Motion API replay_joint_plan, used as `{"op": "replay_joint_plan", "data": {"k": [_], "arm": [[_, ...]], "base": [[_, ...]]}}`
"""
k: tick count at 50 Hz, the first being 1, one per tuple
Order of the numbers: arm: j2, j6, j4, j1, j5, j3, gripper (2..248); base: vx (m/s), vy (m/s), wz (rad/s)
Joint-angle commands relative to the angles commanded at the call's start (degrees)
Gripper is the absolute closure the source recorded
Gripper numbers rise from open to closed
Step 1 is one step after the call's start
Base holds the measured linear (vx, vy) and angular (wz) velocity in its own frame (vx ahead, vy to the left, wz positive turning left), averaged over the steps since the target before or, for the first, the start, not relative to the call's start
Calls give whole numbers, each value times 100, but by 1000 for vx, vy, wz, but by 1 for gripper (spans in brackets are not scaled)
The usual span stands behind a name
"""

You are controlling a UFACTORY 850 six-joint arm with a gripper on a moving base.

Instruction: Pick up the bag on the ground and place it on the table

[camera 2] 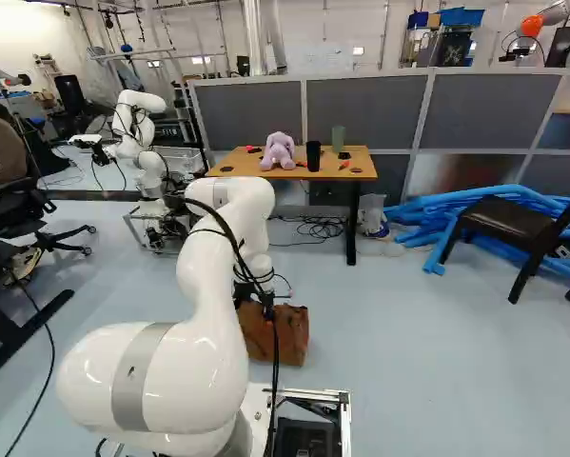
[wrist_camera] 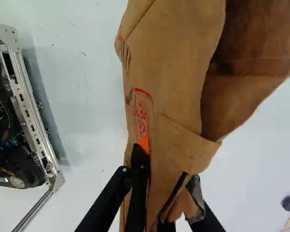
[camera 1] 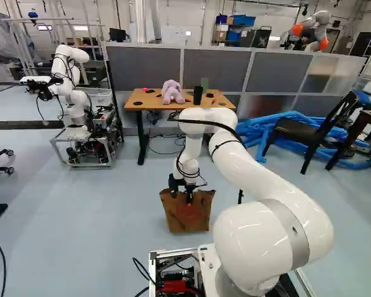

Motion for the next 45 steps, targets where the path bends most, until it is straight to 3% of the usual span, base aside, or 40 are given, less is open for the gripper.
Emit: {"op": "replay_joint_plan", "data": {"k": [45], "arm": [[994,0,0,0,0,865,229]], "base": [[0,0,0]]}}
